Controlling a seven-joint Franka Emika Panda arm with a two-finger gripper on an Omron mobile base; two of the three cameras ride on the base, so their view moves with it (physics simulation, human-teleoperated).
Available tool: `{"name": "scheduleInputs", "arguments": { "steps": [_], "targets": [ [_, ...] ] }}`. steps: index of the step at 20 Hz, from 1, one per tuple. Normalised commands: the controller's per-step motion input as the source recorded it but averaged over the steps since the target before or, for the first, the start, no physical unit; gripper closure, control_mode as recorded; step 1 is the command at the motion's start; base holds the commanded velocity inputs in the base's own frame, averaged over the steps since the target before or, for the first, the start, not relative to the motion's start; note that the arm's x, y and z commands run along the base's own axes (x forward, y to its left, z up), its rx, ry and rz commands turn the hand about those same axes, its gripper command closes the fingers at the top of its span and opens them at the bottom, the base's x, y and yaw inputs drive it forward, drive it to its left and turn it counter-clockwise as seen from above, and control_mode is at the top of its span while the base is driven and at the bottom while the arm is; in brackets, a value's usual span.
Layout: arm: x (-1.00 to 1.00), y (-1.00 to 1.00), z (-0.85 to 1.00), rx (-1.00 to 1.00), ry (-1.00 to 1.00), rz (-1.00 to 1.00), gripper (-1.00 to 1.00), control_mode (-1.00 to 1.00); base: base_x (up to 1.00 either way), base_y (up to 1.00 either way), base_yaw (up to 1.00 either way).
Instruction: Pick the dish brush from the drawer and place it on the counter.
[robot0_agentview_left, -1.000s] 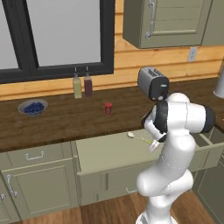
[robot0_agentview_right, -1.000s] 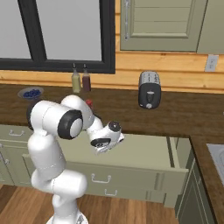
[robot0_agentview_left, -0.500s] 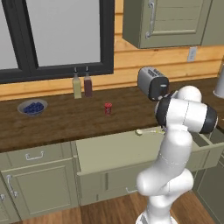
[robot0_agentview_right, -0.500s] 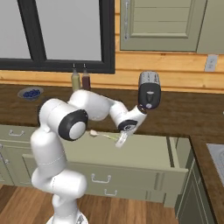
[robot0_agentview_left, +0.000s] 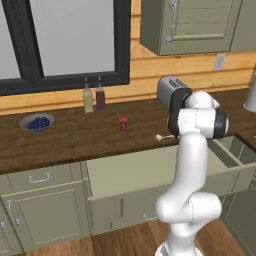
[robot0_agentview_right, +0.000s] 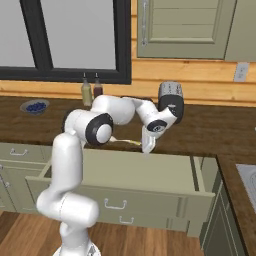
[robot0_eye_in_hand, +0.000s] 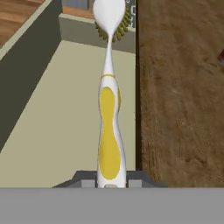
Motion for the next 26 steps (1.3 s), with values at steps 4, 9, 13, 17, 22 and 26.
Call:
{"name": "scheduleInputs", "arguments": {
  "steps": [4, 9, 13, 17, 22, 26],
  "targets": [
    [1.00, 0.00, -0.09, 0.05, 0.00, 0.07, 1.00, -1.00, 0.00, 0.00, 0.00],
    [1.00, 0.13, -0.36, 0.00, -0.01, 0.01, 1.00, -1.00, 0.00, 0.00, 0.00],
    [1.00, 0.31, -0.61, -0.01, -0.03, -0.03, 1.00, -1.00, 0.00, 0.00, 0.00],
    [0.88, 0.14, -0.39, -0.03, -0.08, -0.11, -1.00, -1.00, 0.00, 0.00, 0.00],
    [-0.58, 0.00, 0.00, -0.02, -0.31, -0.03, -1.00, -1.00, 0.00, 0.00, 0.00],
    [-1.00, 0.00, 0.01, -0.05, -0.50, -0.04, -1.00, -1.00, 0.00, 0.00, 0.00]
  ]
}}
